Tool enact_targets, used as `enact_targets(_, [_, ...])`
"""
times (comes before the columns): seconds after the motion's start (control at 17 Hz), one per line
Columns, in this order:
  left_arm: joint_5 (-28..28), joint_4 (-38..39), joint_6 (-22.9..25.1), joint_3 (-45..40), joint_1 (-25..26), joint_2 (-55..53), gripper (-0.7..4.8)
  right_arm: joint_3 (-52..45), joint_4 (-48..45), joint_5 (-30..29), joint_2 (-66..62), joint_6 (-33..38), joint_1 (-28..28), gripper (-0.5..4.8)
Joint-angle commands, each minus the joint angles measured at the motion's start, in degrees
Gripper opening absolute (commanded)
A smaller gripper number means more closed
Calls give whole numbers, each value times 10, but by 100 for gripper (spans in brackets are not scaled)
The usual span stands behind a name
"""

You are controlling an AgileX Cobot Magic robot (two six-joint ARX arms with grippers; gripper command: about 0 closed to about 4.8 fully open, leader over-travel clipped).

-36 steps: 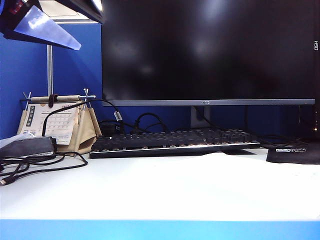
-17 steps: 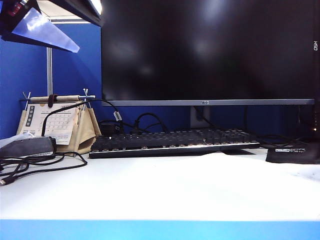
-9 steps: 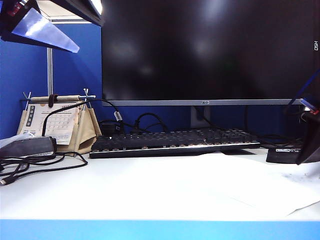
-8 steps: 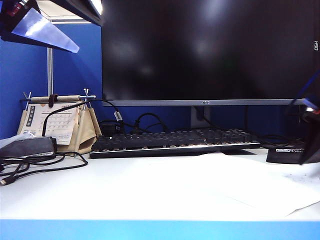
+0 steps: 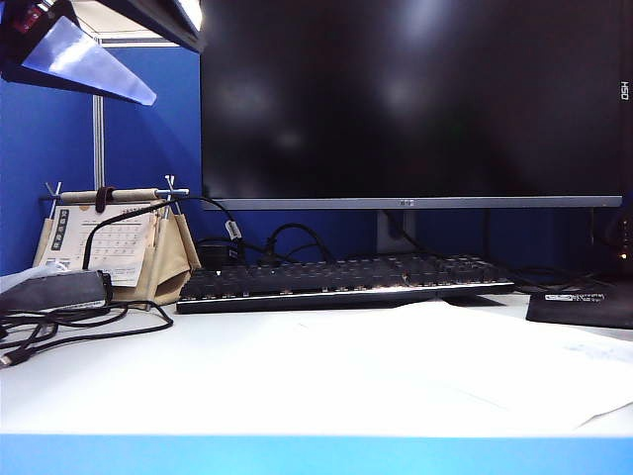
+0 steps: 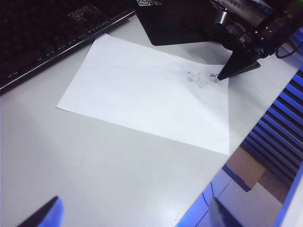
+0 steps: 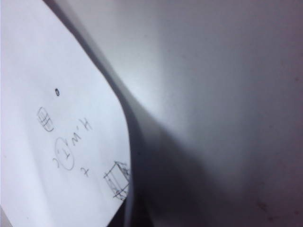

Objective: Put a wrinkled paper upside down.

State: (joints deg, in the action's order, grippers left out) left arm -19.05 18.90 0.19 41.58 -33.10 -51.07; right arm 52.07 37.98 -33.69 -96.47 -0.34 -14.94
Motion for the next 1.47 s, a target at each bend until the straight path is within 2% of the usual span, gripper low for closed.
enact_targets(0.06, [-2, -6, -2, 3, 0, 2, 404, -1, -5, 3, 0, -2, 2, -3])
enact_targets(0.29, [-1, -9, -2, 3, 0, 2, 404, 0, -18, 26, 65, -1, 2, -3])
enact_targets(0.47, [-1, -18, -2, 3, 0, 1, 404, 2, -17, 82, 173, 7, 2, -3])
enact_targets(0.65, [-1, -19, -1, 3, 0, 1, 404, 14, -16, 113, 277, 20, 8, -3])
enact_targets(0.77, [-2, -19, -1, 3, 0, 1, 404, 65, 6, 168, 344, 14, 42, -3])
enact_targets(0.83, [-3, -19, 3, 3, 0, 1, 404, 96, 14, 175, 362, 8, 61, -3])
enact_targets(1.0, [-2, -19, 5, 3, 0, 1, 404, 178, 33, 186, 378, -8, 138, -3])
enact_targets(1.06, [-3, -17, 4, 3, 0, 2, 404, 202, 39, 186, 378, -14, 196, -3])
enact_targets(1.12, [-3, -16, 4, 3, 0, 1, 404, 203, 38, 188, 378, -14, 219, -3])
enact_targets(1.24, [-3, -14, 3, 3, 0, 1, 404, 195, 62, 236, 369, -16, 322, -3])
enact_targets(1.36, [-2, -12, 2, 3, 0, 2, 404, 159, 74, 313, 359, -32, 425, -3])
enact_targets(1.47, [-3, -14, -4, 3, 0, 2, 404, 116, 53, 354, 359, -28, 483, -3])
